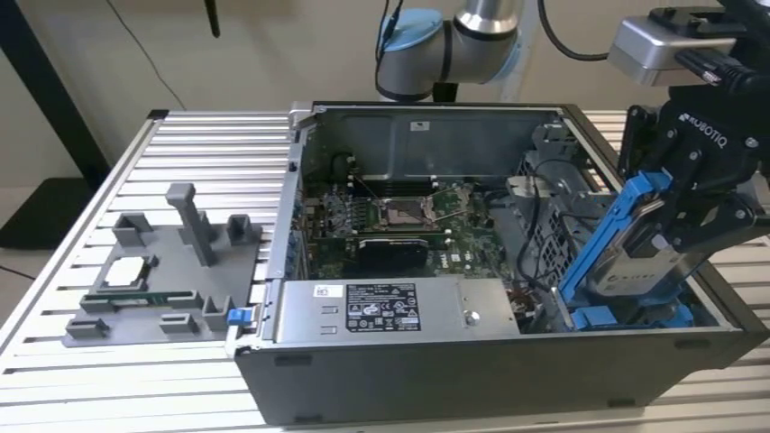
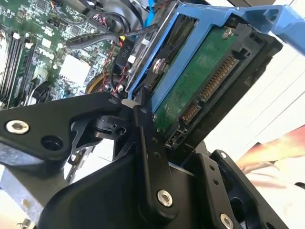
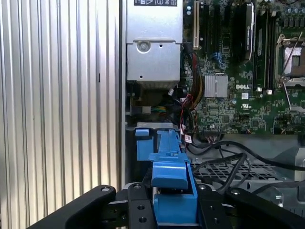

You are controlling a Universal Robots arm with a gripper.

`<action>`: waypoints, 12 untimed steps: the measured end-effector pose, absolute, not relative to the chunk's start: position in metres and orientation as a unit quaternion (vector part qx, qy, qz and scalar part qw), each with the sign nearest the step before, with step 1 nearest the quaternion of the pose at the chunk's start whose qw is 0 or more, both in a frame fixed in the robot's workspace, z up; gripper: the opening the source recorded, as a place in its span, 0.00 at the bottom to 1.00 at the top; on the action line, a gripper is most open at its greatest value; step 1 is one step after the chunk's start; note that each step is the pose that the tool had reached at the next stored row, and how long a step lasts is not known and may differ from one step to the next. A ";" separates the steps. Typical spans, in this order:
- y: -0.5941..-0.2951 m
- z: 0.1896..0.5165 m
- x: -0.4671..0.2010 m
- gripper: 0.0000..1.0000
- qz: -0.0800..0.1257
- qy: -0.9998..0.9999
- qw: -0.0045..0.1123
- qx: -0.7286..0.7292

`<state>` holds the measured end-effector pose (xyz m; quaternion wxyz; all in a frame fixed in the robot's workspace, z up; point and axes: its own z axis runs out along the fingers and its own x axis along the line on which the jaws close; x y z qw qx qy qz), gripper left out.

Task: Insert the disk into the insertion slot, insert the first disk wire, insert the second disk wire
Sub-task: 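Insert the disk into the insertion slot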

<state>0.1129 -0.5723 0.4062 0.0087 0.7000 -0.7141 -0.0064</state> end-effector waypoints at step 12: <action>-0.572 0.393 0.113 0.00 -0.007 -0.714 0.009 0.700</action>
